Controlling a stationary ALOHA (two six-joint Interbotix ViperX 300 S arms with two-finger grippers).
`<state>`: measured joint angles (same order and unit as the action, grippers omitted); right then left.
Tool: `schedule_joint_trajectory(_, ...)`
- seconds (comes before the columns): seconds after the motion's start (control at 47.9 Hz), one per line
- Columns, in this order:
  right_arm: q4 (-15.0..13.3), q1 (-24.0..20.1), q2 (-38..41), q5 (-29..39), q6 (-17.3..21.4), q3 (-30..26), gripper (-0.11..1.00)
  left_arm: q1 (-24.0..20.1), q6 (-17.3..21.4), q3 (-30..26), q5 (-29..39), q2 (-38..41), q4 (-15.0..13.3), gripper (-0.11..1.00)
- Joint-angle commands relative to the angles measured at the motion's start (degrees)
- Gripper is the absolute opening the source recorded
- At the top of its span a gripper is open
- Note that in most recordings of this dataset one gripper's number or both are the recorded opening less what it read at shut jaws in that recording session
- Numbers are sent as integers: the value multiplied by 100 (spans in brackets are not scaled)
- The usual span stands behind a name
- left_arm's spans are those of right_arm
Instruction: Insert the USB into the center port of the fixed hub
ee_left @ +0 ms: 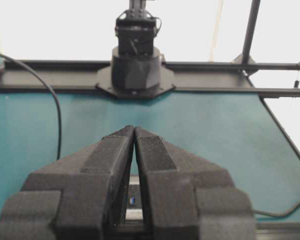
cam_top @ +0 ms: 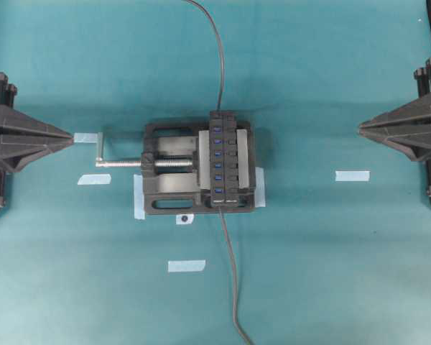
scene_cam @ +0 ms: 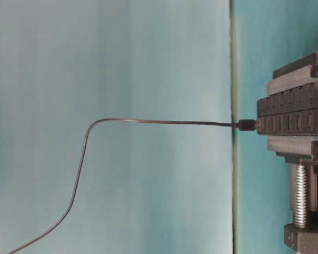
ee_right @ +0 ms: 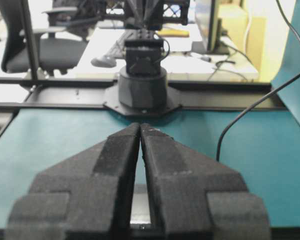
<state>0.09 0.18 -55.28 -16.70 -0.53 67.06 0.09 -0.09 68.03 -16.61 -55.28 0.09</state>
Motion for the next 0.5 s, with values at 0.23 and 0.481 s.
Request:
schedule_joint_trajectory(0.23, 527, 255, 35, 360, 510, 0, 0, -9, -316, -9, 703, 97, 18, 0)
schedule_joint_trajectory(0.481, 519, 475, 70, 1063, 580, -97, -1, -9, -316, 0, 1055, 53, 9, 0)
